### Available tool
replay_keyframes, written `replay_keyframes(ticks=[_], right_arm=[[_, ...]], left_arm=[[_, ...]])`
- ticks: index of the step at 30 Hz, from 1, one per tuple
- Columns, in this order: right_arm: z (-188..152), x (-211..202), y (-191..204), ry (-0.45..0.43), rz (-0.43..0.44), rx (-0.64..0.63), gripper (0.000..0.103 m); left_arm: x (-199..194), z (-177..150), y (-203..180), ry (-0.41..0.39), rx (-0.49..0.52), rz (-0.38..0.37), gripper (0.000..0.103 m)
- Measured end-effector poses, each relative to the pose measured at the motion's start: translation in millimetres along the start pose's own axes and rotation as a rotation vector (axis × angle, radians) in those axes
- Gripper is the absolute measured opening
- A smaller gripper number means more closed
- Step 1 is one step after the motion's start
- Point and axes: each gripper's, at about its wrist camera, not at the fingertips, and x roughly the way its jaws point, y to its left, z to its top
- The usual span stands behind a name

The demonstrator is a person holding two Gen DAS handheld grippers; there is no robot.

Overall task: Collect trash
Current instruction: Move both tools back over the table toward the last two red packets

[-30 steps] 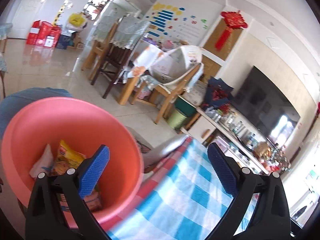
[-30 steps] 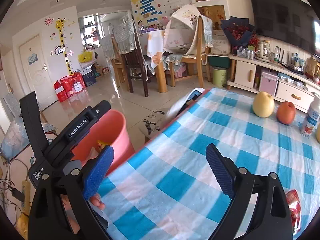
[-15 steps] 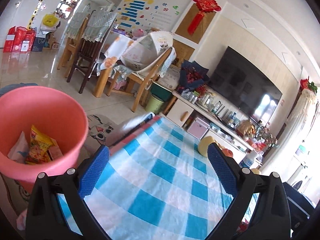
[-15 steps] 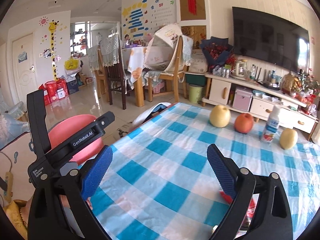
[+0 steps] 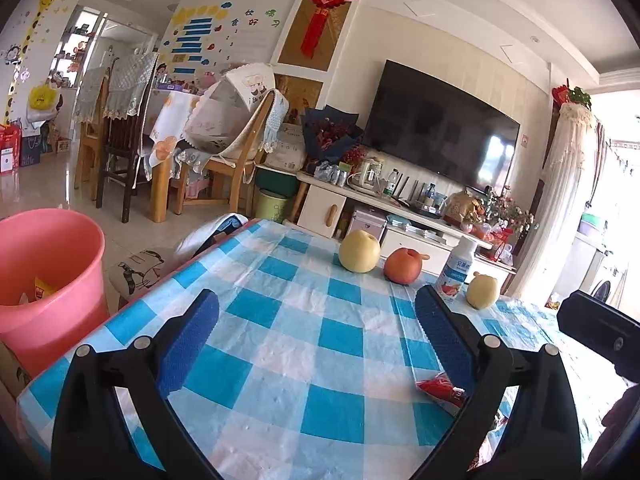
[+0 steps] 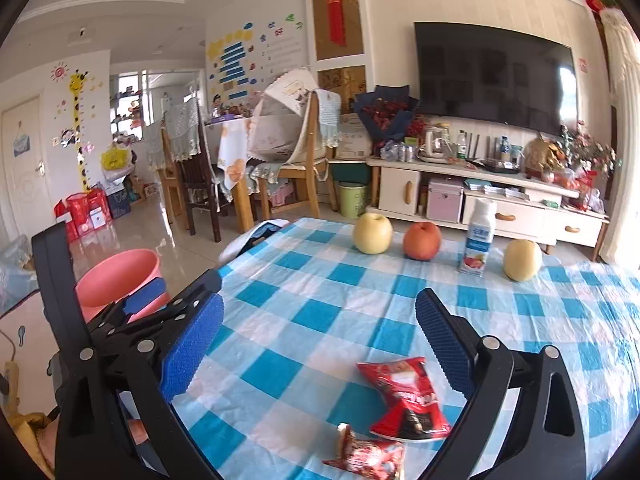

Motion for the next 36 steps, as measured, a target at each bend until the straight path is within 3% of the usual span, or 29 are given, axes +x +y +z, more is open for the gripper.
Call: replay_keyframes(ticks=[18,27,36], right_arm=[[-10.3,-31.0,-74.8,-0.039,-0.093,0.051,0.096],[-11.8,-40.6,-113.4,-0.038,-0.116,0.110,0.096],[-16.3,-45.3,-172.1,-0.004,-0.133,0.284,0.096]], left_arm=[[1.3,-35.1,-94.6,0.130,0.289,-0.083,0.099],[4.5,-54.3,-128.6,0.248,0.338,-0.168,0.099],[5.1,-73.2,-148.3,0.310,0.380,-0.232,0.099]])
